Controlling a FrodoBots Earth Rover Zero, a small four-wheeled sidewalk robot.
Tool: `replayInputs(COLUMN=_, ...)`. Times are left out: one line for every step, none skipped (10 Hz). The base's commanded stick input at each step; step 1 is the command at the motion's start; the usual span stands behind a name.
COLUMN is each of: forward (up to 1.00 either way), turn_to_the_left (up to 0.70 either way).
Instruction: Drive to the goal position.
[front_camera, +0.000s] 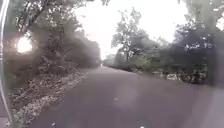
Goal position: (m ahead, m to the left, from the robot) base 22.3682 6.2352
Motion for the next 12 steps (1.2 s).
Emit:
replayInputs(forward=0.7, turn_to_the_left=0.01)
replayInputs(forward=0.7, turn_to_the_left=0.01)
replayInputs(forward=0.7, turn_to_the_left=0.01)
replayInputs(forward=0.7, turn_to_the_left=0.01)
replayInputs(forward=0.7, turn_to_the_left=0.01)
replayInputs(forward=0.7, turn_to_the_left=0.01)
replayInputs(forward=0.7, turn_to_the_left=0.01)
replayInputs(forward=0.7, turn_to_the_left=0.01)
replayInputs(forward=0.7, turn_to_the_left=0.01)
replayInputs(forward=0.7, turn_to_the_left=0.01)
replayInputs(forward=0.7, turn_to_the_left=0.01)
replayInputs(forward=0.7, turn_to_the_left=0.01)
